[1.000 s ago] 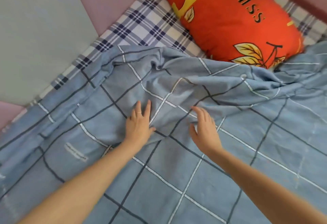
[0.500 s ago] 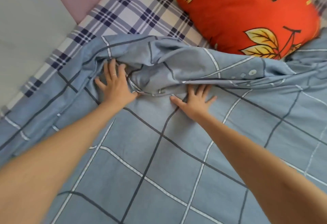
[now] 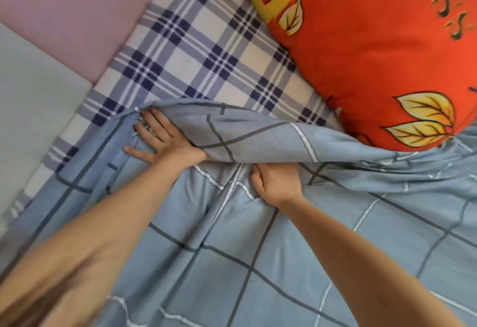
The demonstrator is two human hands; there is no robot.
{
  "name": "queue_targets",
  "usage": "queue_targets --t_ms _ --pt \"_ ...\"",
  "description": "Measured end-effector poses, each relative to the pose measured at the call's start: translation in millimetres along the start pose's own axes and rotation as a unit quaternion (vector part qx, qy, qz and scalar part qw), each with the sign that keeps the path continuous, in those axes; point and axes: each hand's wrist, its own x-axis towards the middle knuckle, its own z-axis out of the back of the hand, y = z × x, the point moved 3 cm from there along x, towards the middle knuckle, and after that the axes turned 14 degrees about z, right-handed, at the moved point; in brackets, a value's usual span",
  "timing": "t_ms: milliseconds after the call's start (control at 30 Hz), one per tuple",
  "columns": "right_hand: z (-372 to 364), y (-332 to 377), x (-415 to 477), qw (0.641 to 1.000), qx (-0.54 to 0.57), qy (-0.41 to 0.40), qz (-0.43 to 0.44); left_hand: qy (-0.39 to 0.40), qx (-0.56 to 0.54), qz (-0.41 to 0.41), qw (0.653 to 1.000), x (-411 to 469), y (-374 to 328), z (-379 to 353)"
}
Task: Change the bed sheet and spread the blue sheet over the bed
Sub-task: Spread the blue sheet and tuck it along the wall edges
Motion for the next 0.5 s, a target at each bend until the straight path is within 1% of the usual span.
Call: queue_targets --t_ms 33,67,100,133,233,267,333,367,400,433,467,500 --pt "-3.8 4.8 1.7 0.996 0.025 0.020 0.087 -0.007 0.003 0.002 1.000 0.4 -0.3 1.1" --pt "-7.1 6.3 2.3 0.983 0.048 0.044 0.172 -0.010 0.000 0.008 1.000 0.1 -1.9 -0.2" --pt "-10.1 10.5 2.1 0.972 0.074 0.070 0.214 -0.011 0.001 0.010 1.000 -1.1 -1.9 0.2" --pt "-10.9 9.7 5.4 0.964 0.084 0.080 0.238 -0.005 -0.010 0.023 1.000 -2.6 0.5 3.1" --pt "-11.0 7.4 2.6 0.962 0.081 0.123 0.230 0.032 -0.005 0.015 0.999 -8.6 -1.7 12.1" --pt "-8.6 8.9 2.5 0.957 0.084 0.123 0.249 0.042 -0.004 0.016 0.999 -9.5 -1.2 13.4" --pt "-1.8 15.2 5.9 0.926 0.070 0.117 0.351 0.041 -0.007 0.045 0.998 -13.4 -1.4 15.8" --pt "-2.4 19.5 8.1 0.905 0.056 0.113 0.407 0.035 -0.005 0.049 0.998 -10.9 -3.5 19.8" --pt "2.6 14.4 6.2 0.882 0.020 0.121 0.455 0.036 -0.010 0.058 0.998 -13.5 -7.6 16.8" --pt "6.8 9.1 13.6 0.879 -0.016 0.128 0.459 0.034 -0.009 0.064 0.997 -12.1 -6.5 18.3" --pt "17.8 -8.7 27.0 0.892 -0.052 0.143 0.424 0.034 -0.020 0.065 0.997 -13.6 -6.3 16.1" --pt "27.0 -29.5 47.0 0.915 -0.083 0.162 0.361 0.040 -0.022 0.061 0.997 -12.6 -4.0 14.4"
